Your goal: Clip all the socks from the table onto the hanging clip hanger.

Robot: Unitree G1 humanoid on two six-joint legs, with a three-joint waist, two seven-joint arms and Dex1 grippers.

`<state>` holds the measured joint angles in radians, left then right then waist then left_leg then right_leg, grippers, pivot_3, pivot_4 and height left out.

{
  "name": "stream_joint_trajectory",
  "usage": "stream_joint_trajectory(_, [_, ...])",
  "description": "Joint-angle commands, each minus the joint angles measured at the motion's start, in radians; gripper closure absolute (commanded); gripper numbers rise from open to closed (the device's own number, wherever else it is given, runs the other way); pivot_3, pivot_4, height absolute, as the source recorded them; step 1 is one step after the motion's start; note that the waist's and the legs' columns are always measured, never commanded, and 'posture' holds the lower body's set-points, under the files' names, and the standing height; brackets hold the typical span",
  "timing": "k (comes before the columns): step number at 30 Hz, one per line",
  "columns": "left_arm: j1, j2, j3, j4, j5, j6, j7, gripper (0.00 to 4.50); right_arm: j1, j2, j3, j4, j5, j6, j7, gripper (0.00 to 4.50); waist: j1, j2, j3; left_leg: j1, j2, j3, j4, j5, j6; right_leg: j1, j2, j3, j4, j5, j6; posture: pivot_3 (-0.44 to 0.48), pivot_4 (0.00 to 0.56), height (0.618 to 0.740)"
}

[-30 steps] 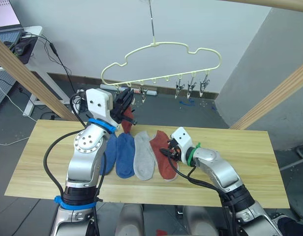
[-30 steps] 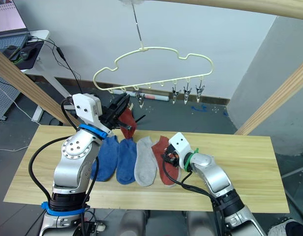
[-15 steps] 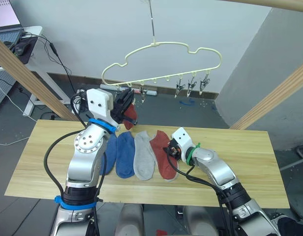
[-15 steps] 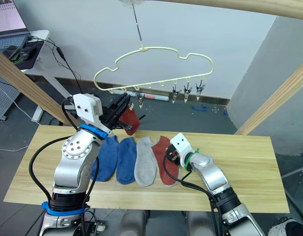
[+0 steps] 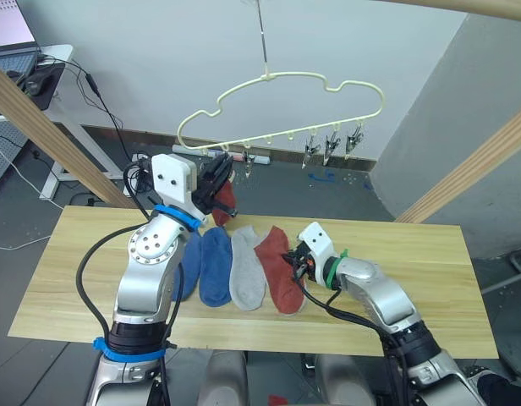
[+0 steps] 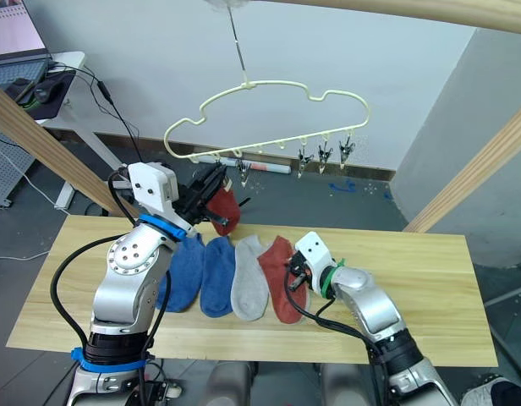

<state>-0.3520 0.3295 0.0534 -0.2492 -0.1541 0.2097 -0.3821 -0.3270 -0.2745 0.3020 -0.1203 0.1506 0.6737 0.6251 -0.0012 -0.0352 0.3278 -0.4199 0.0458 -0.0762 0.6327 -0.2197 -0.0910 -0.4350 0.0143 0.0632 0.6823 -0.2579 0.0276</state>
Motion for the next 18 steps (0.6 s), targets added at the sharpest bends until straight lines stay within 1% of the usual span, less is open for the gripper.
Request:
stream_joint_trajectory(1, [0.016, 0.005, -0.001, -0.018, 0.001, -0.003, -0.001, 4.5, 0.011, -0.048, -0.033, -0.162, 0.082, 0.085, 0.058, 4.45, 0.0, 0.0, 0.0, 0.0, 0.0, 0.0, 0.0, 0.0, 0.0, 0.0, 0.0, 0.0, 0.0, 0.0, 0.0, 0.102, 0.313, 0.74])
stream_joint_trajectory(5, [0.014, -0.002, -0.008, -0.018, -0.002, -0.002, -0.001, 4.5, 0.008, -0.116, -0.076, -0.244, 0.126, 0.172, 0.068, 4.45, 0.0, 0.0, 0.0, 0.002, 0.0, 0.0, 0.0, 0.0, 0.0, 0.002, 0.0, 0.0, 0.0, -0.001, 0.001, 0.093, 0.317, 0.74])
stream_joint_trajectory(10, [0.019, 0.0, -0.005, -0.015, -0.004, -0.006, -0.004, 4.5, 0.002, -0.161, -0.106, -0.25, 0.161, 0.225, 0.065, 4.45, -0.001, 0.0, 0.0, 0.002, 0.0, 0.0, 0.0, 0.0, 0.0, 0.002, 0.0, 0.0, 0.0, -0.001, 0.001, 0.084, 0.318, 0.74])
stream_joint_trajectory(13, [0.016, -0.002, -0.007, -0.011, -0.003, -0.006, -0.004, 4.5, 0.0, -0.164, -0.091, -0.234, 0.168, 0.234, 0.061, 4.45, -0.001, 0.0, 0.0, 0.002, 0.0, 0.0, 0.0, 0.0, 0.0, 0.002, 0.0, 0.0, 0.0, -0.001, 0.001, 0.088, 0.316, 0.74])
stream_joint_trajectory(18, [0.01, 0.0, -0.007, -0.008, -0.002, -0.006, -0.004, 4.5, -0.015, -0.134, -0.065, -0.217, 0.162, 0.226, 0.044, 4.45, -0.001, 0.0, 0.0, 0.002, 0.0, 0.0, 0.0, 0.0, 0.0, 0.002, 0.0, 0.0, 0.0, -0.003, 0.004, 0.092, 0.318, 0.74])
